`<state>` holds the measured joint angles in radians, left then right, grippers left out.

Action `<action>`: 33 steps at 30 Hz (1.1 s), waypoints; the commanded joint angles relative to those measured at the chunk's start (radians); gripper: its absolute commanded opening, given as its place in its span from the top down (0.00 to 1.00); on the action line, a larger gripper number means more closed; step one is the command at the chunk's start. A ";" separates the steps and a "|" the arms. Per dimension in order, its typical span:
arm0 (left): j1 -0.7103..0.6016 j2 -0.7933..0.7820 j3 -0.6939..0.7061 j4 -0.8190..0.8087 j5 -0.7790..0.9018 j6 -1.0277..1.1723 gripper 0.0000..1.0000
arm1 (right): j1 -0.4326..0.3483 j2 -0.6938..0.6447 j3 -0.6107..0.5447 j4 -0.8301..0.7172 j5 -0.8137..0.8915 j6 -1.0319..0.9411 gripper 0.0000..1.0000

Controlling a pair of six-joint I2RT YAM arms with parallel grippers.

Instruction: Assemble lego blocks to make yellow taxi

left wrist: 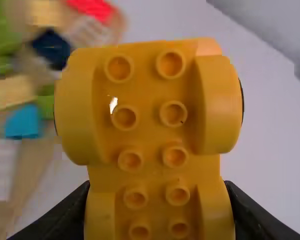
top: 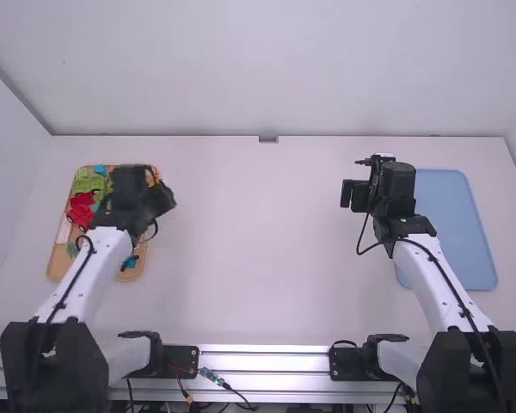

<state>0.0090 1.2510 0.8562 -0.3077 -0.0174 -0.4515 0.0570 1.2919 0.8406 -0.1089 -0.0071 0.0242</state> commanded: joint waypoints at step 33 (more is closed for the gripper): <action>-0.642 0.502 0.171 -0.123 0.129 1.203 0.99 | 0.003 0.001 0.016 -0.005 0.007 -0.006 0.01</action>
<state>-0.6060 1.7470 1.0405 -0.4274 0.1337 0.7044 0.0570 1.2919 0.8402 -0.1150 -0.0021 0.0189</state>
